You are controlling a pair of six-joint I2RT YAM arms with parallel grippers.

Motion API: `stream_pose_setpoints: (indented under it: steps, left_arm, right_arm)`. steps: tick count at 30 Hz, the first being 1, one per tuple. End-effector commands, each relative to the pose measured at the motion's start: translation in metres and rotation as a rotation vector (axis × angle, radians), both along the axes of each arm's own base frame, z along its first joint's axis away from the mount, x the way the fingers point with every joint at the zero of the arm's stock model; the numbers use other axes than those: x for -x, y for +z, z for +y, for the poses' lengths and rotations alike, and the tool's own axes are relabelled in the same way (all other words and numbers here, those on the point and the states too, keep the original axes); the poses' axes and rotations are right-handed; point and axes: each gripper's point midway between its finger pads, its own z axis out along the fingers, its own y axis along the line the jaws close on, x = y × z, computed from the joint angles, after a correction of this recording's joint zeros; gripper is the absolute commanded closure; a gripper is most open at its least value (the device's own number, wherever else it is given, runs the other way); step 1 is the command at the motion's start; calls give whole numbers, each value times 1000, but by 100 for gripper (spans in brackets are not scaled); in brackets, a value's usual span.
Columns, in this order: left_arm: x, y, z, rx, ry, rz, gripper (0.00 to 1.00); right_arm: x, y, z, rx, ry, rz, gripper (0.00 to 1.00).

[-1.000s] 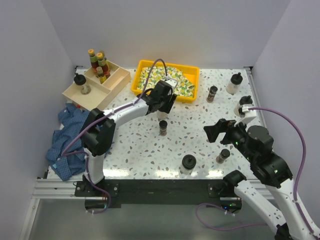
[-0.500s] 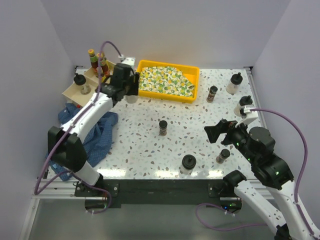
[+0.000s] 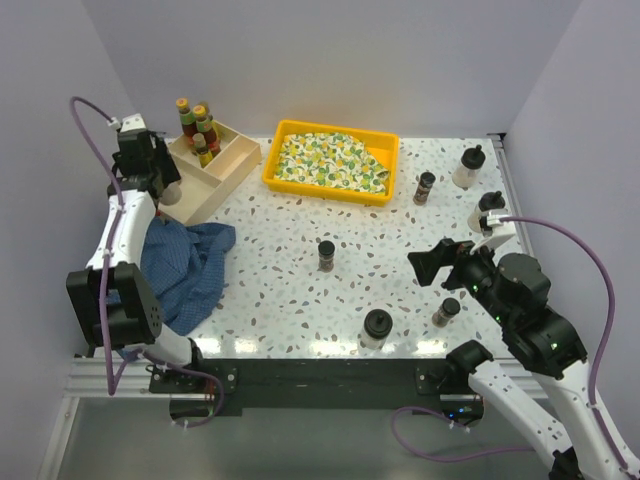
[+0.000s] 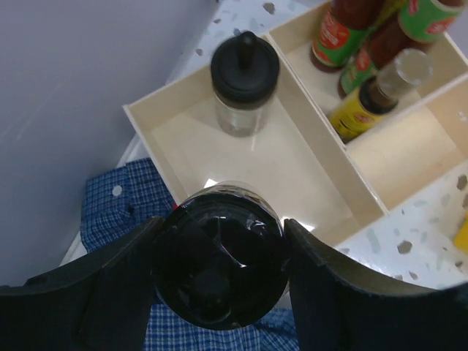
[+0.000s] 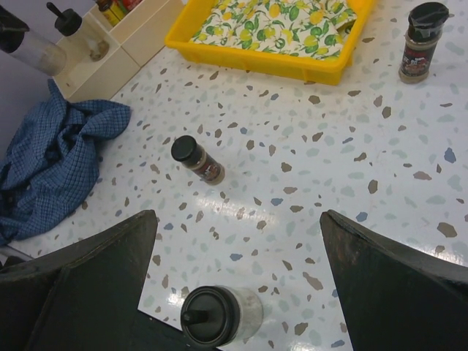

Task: Organize the condiment bottles
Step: Pick up the bottle from the center of the board, then place the bottle in the storage box.

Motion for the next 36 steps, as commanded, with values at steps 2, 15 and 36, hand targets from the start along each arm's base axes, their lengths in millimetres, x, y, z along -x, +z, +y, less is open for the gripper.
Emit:
stream_pose_setpoints:
  steps: [2, 15, 36]
  left_arm:
    - [-43, 44, 32, 15, 48, -229, 100]
    - [-79, 8, 90, -59, 139, -190, 100]
    - [-100, -36, 117, -138, 199, -173, 38]
  right_arm:
    - [-2, 23, 3, -18, 14, -62, 1]
    - [-5, 28, -5, 4, -24, -68, 1]
    - [-10, 28, -7, 11, -58, -39, 1]
